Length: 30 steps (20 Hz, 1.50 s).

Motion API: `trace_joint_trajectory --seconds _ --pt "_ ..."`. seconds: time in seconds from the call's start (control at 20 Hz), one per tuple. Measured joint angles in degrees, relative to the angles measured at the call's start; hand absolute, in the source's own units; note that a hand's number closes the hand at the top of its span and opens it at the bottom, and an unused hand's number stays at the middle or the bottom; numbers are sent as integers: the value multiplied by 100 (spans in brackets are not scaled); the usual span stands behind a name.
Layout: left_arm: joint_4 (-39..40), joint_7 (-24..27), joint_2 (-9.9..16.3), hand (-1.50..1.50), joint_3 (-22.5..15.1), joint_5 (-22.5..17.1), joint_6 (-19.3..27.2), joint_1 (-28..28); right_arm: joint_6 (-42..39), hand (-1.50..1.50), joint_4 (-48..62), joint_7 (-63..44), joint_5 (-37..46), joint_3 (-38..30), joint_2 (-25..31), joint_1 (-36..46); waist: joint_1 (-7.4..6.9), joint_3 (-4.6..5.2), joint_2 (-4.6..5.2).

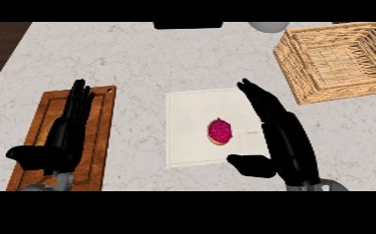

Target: Pick the cupcake from the placemat and place it in the basket

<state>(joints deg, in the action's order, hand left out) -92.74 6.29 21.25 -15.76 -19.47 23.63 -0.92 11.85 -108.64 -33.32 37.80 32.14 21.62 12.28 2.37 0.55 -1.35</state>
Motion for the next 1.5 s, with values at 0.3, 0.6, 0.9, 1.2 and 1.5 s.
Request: trace_joint_trajectory --seconds 0.3,0.6,0.9,1.2,1.5 --pt "-77 -95 -24 0 -69 73 26 -57 -2088 -150 -962 -1806 -397 19 452 633 -99 -10 39" --pt "-130 -179 -67 0 -46 65 -50 -158 -3038 -150 -1451 -2820 -1493 -178 95 1362 -208 -28 88" --pt "-231 -311 -88 0 -24 121 -38 -192 -3243 -150 -1131 -3142 -1658 -76 -59 1795 -243 -36 99" --pt "-244 -282 -140 0 18 171 -71 -122 -3372 -150 -824 -3147 -1503 37 -35 1710 -233 -43 111" --pt "-212 -227 -262 0 71 273 -126 -108 -3367 -150 -557 -2999 -1107 132 -321 1480 -238 -49 121"
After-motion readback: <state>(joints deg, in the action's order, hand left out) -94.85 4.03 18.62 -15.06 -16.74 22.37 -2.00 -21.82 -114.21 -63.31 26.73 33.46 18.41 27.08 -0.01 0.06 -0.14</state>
